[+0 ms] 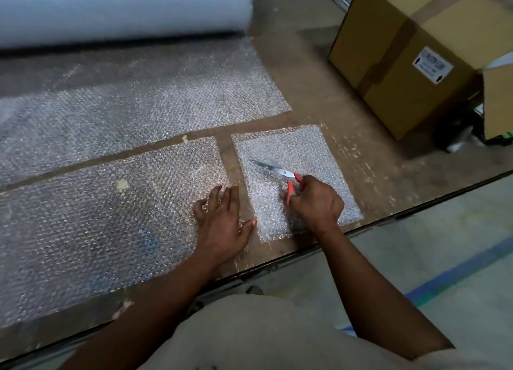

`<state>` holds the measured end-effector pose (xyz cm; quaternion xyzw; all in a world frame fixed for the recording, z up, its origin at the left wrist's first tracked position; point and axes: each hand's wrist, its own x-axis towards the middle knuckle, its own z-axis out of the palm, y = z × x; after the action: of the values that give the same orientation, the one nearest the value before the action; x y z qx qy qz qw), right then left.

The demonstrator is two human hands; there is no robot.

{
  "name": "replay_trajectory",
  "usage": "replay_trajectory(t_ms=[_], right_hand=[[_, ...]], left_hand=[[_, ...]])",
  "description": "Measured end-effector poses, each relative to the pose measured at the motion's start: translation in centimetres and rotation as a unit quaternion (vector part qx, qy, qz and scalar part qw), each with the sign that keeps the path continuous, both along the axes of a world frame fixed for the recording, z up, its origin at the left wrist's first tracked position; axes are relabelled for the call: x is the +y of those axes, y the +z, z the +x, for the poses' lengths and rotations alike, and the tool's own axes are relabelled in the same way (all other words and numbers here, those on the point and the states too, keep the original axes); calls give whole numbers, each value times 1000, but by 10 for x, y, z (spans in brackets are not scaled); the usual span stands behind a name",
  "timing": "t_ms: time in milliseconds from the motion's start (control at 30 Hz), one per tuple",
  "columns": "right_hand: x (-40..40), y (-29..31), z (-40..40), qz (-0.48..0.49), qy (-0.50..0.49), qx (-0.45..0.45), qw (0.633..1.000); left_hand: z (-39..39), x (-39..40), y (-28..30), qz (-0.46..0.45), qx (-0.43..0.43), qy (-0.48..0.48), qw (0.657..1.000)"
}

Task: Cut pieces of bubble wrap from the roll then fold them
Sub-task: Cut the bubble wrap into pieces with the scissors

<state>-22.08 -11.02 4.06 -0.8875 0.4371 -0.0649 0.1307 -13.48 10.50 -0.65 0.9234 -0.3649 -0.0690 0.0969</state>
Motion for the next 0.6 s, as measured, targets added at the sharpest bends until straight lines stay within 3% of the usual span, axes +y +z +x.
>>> replay_trajectory(t_ms=[200, 367, 600], right_hand=[[-29, 11, -23, 34, -74, -99, 992], [-69, 9, -48, 19, -177, -114, 977], [-73, -4, -65, 33, -117, -81, 989]], left_hand=[[-1, -24, 18, -31, 37, 41, 998], [-3, -46, 28, -18, 22, 44, 999], [2, -65, 23, -59, 91, 76, 991]])
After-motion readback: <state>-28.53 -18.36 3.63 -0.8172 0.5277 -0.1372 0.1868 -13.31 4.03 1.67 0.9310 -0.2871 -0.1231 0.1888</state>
